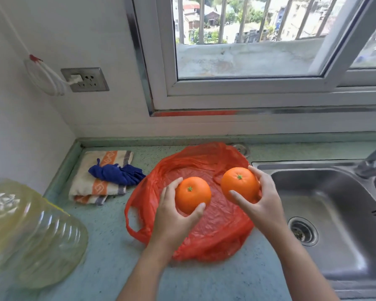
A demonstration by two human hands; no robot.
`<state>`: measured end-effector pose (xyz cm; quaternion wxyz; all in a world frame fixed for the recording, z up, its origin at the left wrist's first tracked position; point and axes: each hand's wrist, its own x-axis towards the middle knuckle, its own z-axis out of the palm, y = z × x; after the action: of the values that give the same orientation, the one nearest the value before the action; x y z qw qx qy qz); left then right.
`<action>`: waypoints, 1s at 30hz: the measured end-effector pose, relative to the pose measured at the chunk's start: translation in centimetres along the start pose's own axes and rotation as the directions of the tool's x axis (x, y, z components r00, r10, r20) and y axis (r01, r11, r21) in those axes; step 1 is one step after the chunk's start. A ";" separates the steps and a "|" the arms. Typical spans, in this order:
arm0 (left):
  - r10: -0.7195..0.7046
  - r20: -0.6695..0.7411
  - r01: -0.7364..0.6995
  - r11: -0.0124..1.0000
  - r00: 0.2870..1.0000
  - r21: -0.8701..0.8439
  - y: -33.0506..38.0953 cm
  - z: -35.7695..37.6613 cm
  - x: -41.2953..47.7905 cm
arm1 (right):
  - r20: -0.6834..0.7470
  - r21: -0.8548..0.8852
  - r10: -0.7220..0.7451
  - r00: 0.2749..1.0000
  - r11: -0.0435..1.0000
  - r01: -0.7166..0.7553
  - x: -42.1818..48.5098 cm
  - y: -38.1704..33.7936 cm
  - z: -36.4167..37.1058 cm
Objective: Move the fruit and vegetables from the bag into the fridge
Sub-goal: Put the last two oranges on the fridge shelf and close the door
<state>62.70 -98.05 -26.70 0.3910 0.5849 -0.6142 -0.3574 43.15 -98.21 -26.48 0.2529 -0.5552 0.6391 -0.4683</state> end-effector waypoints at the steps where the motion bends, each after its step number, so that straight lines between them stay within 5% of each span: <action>1: 0.009 0.013 -0.009 1.000 1.000 -0.014 0.3 -0.4 -0.7 | -0.016 0.015 0.002 1.000 1.000 -0.002 -1.0 -0.5 -0.5; 9: 0.027 0.127 -0.012 0.993 0.992 -0.122 1.2 -0.9 -5.9 | -0.120 0.097 0.063 0.991 0.994 -0.052 -9.1 -2.9 -3.1; 18: 0.087 0.324 -0.005 0.969 0.942 -0.246 2.3 2.6 -11.3 | -0.301 0.001 0.160 0.940 0.986 -0.168 -18.4 -3.0 -8.6; 24: 0.205 0.466 -0.082 0.959 0.861 -0.272 6.2 7.7 -15.3 | -0.461 0.004 0.186 0.868 0.978 -0.208 -24.3 -1.9 -14.5; 30: 0.331 0.602 -0.156 0.933 0.727 -0.324 11.7 14.9 -21.3 | -0.687 -0.087 0.130 0.715 0.962 -0.259 -31.5 0.1 -23.0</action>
<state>44.38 -76.36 -24.05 0.2691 0.2844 -0.7325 -0.5568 31.76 -61.12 -22.76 0.0018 -0.2971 0.7808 -0.5496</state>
